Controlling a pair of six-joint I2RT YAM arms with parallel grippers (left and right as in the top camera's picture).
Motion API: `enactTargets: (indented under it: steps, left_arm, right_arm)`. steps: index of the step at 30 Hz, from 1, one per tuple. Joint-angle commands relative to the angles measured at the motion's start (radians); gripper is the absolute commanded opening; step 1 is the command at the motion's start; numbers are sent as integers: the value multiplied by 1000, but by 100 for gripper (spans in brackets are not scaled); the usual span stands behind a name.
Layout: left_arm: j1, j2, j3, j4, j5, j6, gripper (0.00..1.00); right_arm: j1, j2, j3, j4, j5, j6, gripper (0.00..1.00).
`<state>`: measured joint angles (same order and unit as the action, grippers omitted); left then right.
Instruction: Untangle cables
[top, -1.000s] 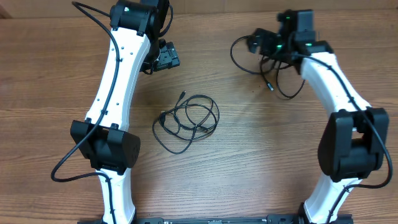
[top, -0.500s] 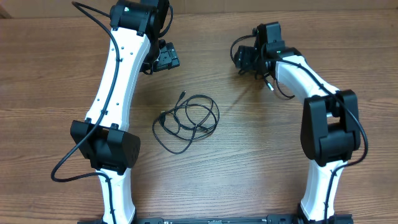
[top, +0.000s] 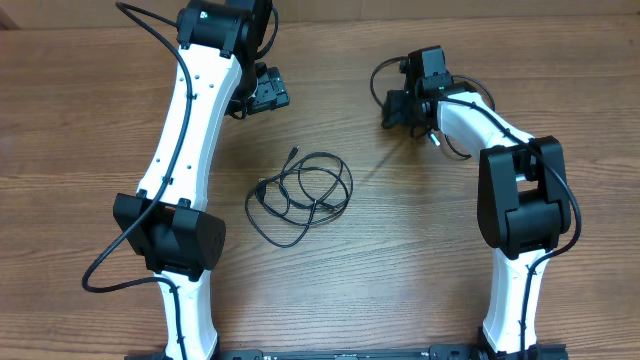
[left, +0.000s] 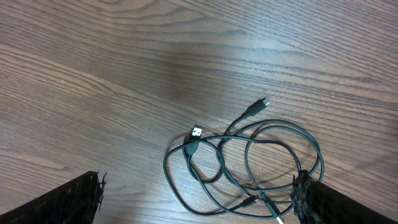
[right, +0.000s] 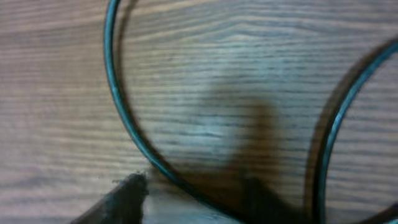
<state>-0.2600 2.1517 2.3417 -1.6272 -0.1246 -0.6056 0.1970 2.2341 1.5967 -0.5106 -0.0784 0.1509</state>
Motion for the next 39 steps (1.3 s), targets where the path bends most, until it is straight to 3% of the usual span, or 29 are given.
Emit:
enactTargets:
  steps: [1,4,9,17,23,30,39]
  left_arm:
    - [-2,3,-6,5,-13,8,100]
    - [-2,3,-6,8,-13,8,99]
    - [-2,3,-6,9,-13,8,100]
    - [-2,3,-6,10,-13,8,100]
    - [-2,3,-6,9,-13,8,99]
    - [-2,3,-6,8,-13,8,100]
    - [-2,3,-6,10,-13,8,100]
  right_arm:
    - [-1,13,-7,-44,-1,-3,20]
    - [-1,10,-4,-95,0,-2,4]
    - [-5,-19,17,-208,15,4,4]
    - [-9,-106,18,-455,246,8,4]
    - [-10,-114,18,-570,286,8,4]
    - [-13,-114,18,-621,576,69,4]
    - [-16,-150,22,-581,363,84,6]
